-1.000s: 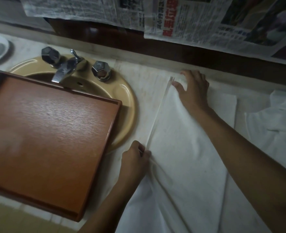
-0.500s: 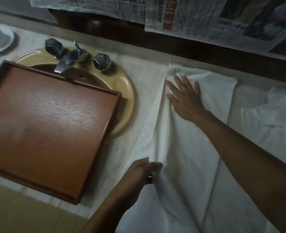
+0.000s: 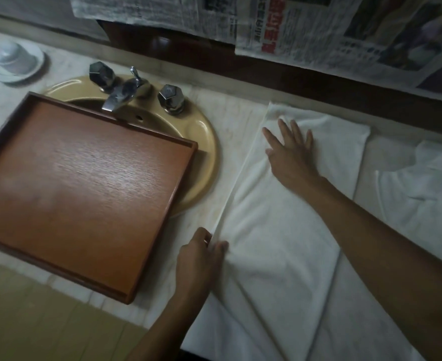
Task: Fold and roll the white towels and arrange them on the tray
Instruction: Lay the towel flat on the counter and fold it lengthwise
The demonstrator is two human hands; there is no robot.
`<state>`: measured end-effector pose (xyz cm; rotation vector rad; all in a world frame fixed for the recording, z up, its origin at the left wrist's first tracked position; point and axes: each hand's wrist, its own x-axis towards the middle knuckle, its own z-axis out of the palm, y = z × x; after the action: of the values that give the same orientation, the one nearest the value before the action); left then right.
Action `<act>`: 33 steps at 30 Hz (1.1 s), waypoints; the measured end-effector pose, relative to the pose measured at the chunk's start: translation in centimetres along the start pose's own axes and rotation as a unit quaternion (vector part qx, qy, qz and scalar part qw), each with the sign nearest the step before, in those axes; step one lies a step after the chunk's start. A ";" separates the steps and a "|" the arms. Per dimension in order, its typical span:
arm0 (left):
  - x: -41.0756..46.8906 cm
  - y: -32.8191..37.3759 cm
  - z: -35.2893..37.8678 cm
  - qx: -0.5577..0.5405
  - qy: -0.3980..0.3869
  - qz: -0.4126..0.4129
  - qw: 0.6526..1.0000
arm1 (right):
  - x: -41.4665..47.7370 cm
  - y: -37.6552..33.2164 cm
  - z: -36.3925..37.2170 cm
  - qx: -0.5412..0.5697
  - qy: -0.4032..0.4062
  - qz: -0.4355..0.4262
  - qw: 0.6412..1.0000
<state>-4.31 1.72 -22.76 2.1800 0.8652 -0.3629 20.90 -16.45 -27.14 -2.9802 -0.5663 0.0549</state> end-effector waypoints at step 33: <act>-1.7 -5.1 -2.3 -0.020 -0.055 0.030 0.998 | -13.1 -9.3 1.2 0.010 0.114 -0.047 0.992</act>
<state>-9.05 5.16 -23.14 2.1238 0.7382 -0.4277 5.27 -12.56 -27.07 -2.8797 -0.6711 -0.2810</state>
